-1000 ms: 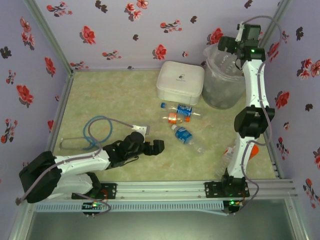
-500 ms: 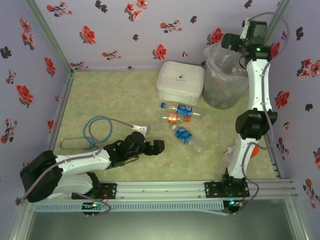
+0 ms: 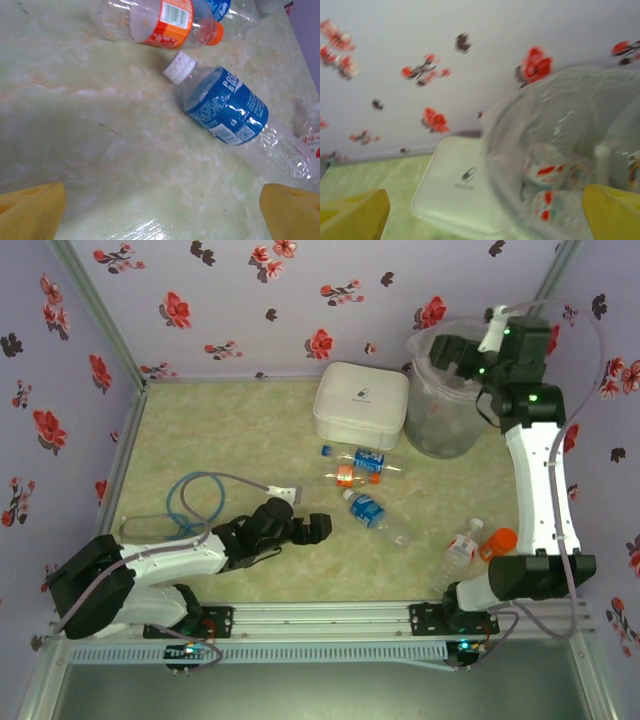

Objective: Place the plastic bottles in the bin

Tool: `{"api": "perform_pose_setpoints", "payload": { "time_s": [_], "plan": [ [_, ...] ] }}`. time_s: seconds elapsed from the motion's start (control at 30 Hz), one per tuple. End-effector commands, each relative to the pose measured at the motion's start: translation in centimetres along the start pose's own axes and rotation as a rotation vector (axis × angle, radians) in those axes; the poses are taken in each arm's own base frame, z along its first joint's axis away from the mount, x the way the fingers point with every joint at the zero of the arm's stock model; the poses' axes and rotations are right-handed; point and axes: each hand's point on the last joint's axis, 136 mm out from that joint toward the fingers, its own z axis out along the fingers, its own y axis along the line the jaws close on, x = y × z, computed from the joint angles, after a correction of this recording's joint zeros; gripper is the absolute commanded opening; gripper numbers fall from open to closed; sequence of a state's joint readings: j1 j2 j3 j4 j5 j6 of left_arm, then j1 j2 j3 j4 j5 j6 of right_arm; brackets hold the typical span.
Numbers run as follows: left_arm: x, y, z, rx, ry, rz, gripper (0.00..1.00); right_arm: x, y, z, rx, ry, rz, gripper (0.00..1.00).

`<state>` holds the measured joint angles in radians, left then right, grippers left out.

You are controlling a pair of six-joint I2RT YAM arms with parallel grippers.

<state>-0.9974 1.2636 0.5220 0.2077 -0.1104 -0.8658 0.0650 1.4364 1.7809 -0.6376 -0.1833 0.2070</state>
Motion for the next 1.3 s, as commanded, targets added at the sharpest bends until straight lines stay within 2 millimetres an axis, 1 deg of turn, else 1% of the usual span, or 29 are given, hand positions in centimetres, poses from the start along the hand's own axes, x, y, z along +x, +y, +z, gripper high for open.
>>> {"api": "perform_pose_setpoints", "payload": {
  "time_s": [0.0,0.1,0.13,0.23,0.3,0.4,0.47,0.5,0.57,0.63,0.73,0.83,0.93,1.07,1.27],
  "plan": [
    [-1.0,0.7,0.1,-0.022,-0.026,-0.102,1.0,4.9,-0.1,0.5,0.08,0.141,-0.071,0.98],
    [-0.9,2.2,0.2,-0.066,-0.049,-0.155,1.0,9.7,-1.9,-0.3,0.195,0.26,-0.038,0.98],
    [-0.7,2.7,0.2,-0.08,-0.05,-0.168,1.0,11.6,-3.1,-0.8,0.255,0.308,-0.014,0.98],
    [-0.4,3.4,0.1,-0.096,-0.049,-0.177,1.0,16.9,-6.7,-3.7,0.446,0.421,0.047,0.99],
    [-0.4,3.6,0.0,-0.101,-0.049,-0.174,1.0,20.1,-8.7,-5.8,0.555,0.493,0.091,0.99],
    [-0.9,3.6,0.0,-0.112,-0.048,-0.154,1.0,24.4,-10.9,-8.3,0.674,0.599,0.128,1.0],
    [-1.4,3.6,-0.1,-0.122,-0.048,-0.143,1.0,26.8,-12.5,-9.9,0.744,0.659,0.168,1.0],
    [-1.6,3.6,-0.1,-0.127,-0.047,-0.136,1.0,28.1,-13.2,-10.3,0.77,0.682,0.193,1.0],
    [-1.8,3.8,-0.1,-0.13,-0.05,-0.125,1.0,29.9,-14.1,-10.6,0.792,0.718,0.236,0.99],
    [-1.8,4.1,0.0,-0.131,-0.045,-0.121,1.0,31.3,-14.7,-10.4,0.803,0.747,0.263,0.99],
    [-1.6,5.0,0.2,-0.14,-0.03,-0.13,1.0,33.5,-15.0,-9.5,0.808,0.811,0.287,0.96],
    [-1.3,5.8,0.5,-0.137,-0.021,-0.148,1.0,35.0,-15.2,-8.4,0.804,0.847,0.304,0.93],
    [-1.3,6.2,0.9,-0.129,-0.017,-0.164,1.0,36.7,-15.6,-7.8,0.812,0.895,0.31,0.92],
    [-1.4,6.4,1.5,-0.124,-0.002,-0.169,1.0,38.1,-16.2,-6.9,0.825,0.922,0.303,0.92],
    [-1.6,6.4,2.3,-0.117,0.022,-0.174,1.0,40.4,-16.8,-5.0,0.818,0.977,0.304,0.91]
  ]
}}
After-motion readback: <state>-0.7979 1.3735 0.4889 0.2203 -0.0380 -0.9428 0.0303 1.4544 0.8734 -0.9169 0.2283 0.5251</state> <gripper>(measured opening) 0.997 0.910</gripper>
